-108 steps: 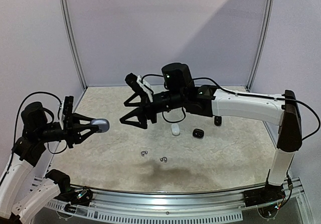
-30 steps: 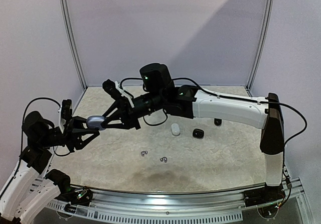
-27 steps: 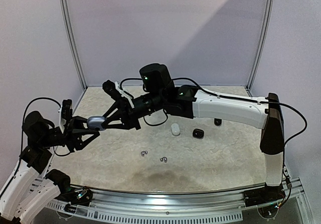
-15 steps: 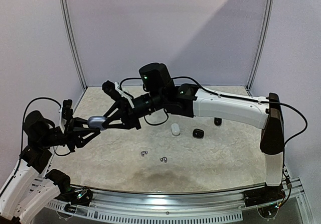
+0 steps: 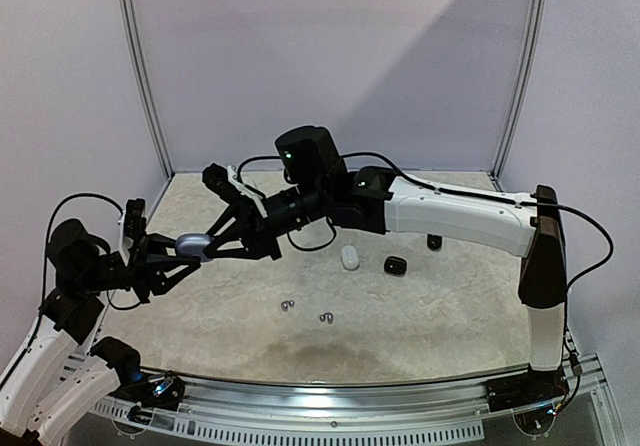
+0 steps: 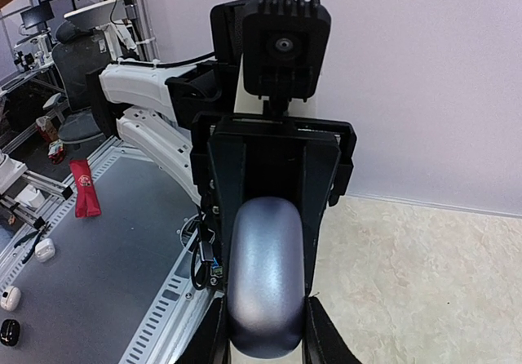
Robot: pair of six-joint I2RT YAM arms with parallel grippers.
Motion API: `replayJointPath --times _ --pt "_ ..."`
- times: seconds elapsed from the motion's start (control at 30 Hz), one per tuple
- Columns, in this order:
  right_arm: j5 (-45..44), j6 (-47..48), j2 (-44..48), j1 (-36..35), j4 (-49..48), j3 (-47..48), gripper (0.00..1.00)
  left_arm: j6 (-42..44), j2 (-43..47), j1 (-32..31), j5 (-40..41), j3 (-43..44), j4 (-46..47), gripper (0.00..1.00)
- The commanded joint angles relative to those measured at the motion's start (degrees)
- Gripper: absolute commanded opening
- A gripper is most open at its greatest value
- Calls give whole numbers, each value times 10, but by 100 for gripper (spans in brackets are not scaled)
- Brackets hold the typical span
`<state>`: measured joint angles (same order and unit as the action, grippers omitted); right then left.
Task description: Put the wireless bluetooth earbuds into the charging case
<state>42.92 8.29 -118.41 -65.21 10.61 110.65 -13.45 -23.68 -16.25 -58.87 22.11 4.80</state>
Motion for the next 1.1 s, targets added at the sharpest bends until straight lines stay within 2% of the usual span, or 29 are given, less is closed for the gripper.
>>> replayJointPath --times 0.0,0.1,0.13,0.17,0.3,0.37,0.43,0.57,0.9,1.07 --pt "-10 10 -7 -3 9 15 0 5 -6 -12 -20 14 -1 17" --pt "-12 10 -8 -3 10 15 0 8 -5 -13 -20 15 -1 2" --pt "-15 10 -8 -3 11 15 0 9 -5 -13 -19 15 -2 0" --pt "-22 11 -9 -3 13 16 5 11 -4 -13 -17 15 -5 0" --pt "-41 9 -11 -4 15 16 43 46 4 -13 -5 17 -31 0" --pt "-44 10 -13 -5 11 16 51 66 6 -13 -4 17 -37 0" --pt "-49 11 -17 -5 10 22 56 79 7 -14 -3 19 -39 0" --pt "-59 14 -33 -7 16 40 57 113 5 -19 -8 27 -71 0" --pt "-111 11 -50 -4 42 80 47 252 23 -33 16 38 -196 0" --pt "-117 5 -54 2 49 80 44 250 29 -36 21 36 -190 0"
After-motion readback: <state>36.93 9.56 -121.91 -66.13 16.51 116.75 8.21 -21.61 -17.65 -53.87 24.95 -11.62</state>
